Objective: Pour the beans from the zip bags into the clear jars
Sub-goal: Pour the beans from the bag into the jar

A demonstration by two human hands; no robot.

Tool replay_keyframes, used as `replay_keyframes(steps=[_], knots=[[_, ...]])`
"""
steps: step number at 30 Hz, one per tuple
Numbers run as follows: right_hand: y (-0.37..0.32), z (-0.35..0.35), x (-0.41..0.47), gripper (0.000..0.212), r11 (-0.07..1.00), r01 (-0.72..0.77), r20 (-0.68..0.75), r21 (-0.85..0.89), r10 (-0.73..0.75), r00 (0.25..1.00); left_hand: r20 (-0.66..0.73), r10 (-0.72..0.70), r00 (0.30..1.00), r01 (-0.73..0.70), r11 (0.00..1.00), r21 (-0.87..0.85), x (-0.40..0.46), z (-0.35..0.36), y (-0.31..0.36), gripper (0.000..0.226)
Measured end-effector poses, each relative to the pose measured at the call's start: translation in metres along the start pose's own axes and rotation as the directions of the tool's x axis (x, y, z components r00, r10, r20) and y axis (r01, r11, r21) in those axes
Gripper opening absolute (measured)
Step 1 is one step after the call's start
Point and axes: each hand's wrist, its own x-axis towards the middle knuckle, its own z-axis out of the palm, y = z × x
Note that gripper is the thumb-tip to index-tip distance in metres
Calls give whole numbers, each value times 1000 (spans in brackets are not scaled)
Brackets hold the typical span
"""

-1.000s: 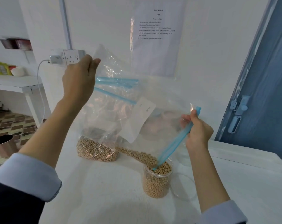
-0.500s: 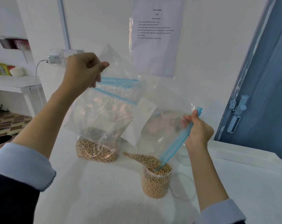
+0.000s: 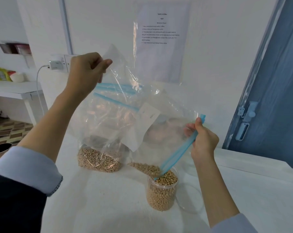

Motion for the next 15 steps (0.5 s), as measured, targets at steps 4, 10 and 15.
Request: replay_keyframes(steps=[4, 10, 15], knots=[[-1, 0, 3, 26, 1000, 9, -6, 3, -9, 1000, -3, 32, 999, -32, 999, 13, 2, 4, 6, 36], [-1, 1, 5, 27, 999, 31, -3, -18, -31, 1000, -8, 56, 998, -56, 998, 7, 6, 5, 9, 36], [0, -3, 6, 27, 999, 17, -16, -38, -18, 1000, 2, 62, 998, -62, 998, 3, 6, 9, 7, 36]])
